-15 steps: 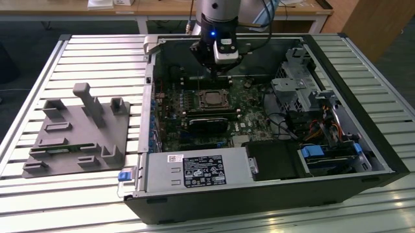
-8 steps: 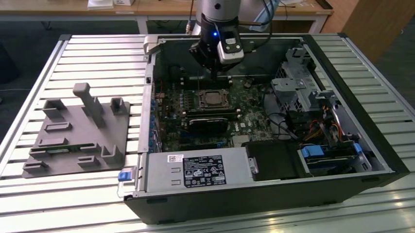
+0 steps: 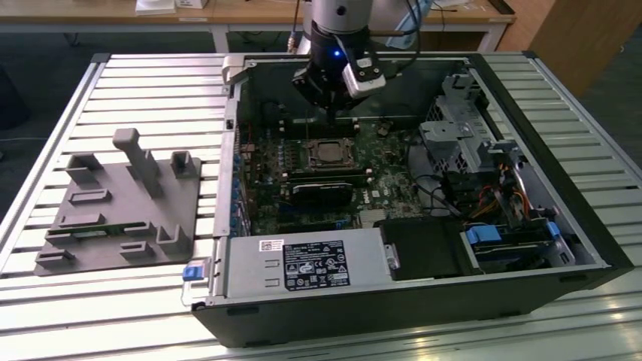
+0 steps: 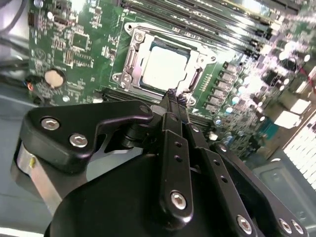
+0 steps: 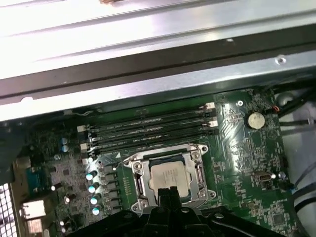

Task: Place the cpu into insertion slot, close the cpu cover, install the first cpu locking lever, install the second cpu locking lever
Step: 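Install the first cpu locking lever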

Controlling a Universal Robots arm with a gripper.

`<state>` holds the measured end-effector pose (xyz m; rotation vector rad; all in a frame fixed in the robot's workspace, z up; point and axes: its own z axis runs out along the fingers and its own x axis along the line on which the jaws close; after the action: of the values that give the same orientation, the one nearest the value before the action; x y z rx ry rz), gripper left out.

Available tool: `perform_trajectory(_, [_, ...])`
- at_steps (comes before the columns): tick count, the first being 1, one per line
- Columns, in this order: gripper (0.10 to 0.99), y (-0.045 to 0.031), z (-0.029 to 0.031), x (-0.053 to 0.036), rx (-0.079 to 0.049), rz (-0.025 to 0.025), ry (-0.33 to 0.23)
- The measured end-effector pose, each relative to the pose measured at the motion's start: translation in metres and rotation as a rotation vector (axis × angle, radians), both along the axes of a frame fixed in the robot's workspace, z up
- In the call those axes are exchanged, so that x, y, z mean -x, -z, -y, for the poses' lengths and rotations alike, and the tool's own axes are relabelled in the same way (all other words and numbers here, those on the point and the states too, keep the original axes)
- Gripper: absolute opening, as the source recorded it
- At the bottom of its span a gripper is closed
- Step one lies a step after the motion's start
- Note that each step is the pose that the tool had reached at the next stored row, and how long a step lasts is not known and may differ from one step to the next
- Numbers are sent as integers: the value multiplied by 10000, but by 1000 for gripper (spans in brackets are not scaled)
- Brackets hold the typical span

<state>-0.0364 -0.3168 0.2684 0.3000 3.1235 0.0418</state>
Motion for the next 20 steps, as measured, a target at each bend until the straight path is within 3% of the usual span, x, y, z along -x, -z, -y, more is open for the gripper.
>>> perform_trajectory(8, [106,2,0,0,0,0,-1342])
perform_trajectory(13, [106,3,0,6,-2,1,-1423])
perform_trajectory(17, [106,2,0,127,-2,0,-1422])
perform_trajectory(20, [106,3,0,149,-1,0,-1592])
